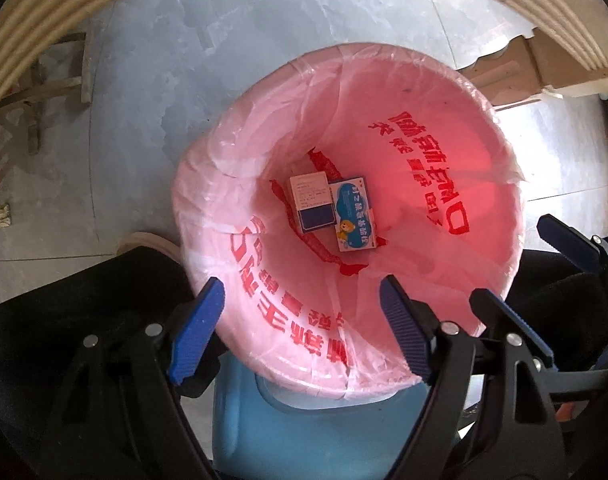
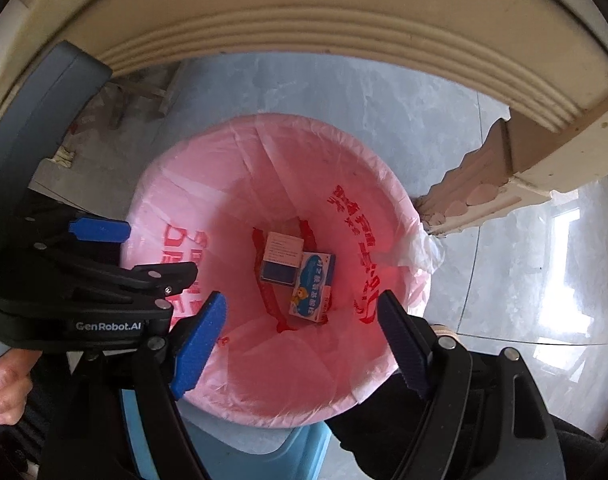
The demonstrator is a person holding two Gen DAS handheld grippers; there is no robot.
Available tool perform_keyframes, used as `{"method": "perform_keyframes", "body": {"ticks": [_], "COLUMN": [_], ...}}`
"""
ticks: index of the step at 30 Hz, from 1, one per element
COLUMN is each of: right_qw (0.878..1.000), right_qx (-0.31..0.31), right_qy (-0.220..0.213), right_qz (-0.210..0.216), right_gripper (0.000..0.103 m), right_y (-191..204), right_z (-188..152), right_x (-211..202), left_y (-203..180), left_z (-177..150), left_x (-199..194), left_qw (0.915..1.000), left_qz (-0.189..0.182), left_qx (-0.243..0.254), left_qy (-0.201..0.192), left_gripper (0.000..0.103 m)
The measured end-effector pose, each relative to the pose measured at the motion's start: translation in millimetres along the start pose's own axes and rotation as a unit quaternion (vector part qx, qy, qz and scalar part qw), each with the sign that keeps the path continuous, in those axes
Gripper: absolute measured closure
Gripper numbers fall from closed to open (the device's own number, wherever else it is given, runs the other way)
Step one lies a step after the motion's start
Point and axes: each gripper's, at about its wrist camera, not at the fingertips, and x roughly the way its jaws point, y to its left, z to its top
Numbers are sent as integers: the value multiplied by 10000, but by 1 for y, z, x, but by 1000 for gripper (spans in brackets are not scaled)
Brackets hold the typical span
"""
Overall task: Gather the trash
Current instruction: 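Raise both open tools out of the bin back toward the table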
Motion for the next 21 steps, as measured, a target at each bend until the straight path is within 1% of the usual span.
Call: {"method": "perform_keyframes", "body": {"ticks": [6, 10, 14, 16, 18, 21], "right_qw": [9993, 9980, 9960, 9949, 9933, 9907], "right_qx": [161, 252, 255, 262, 276, 272], "right_qy": [-334, -570, -861, -978, -1118, -1331], "right_qz": [81, 99, 8, 16, 66, 123], "right_gripper": [24, 24, 23, 23, 23, 23], "right_y": [0, 0, 1, 0, -2, -1], "right_z": [-13, -17, -20, -22, -24, -25], "right_x": [-33, -56, -83, -98, -117, -145], "left_y": [13, 19, 25, 29, 32, 39], "left_z": [-15, -23, -30, -34, -39, -46], "left_x": [-31, -51, -73, -85, -102, -140], "left_qw": [9994, 9986, 9974, 9965, 9954, 9924], "left_qz": [-165, -311, -386, -486, -553, -531], "left_qx": [-99, -146, -185, -228, -252, -312], "left_qy": [-271, -409, -587, -634, -737, -1061], "left_gripper": [24, 21, 20, 20, 20, 20]}}
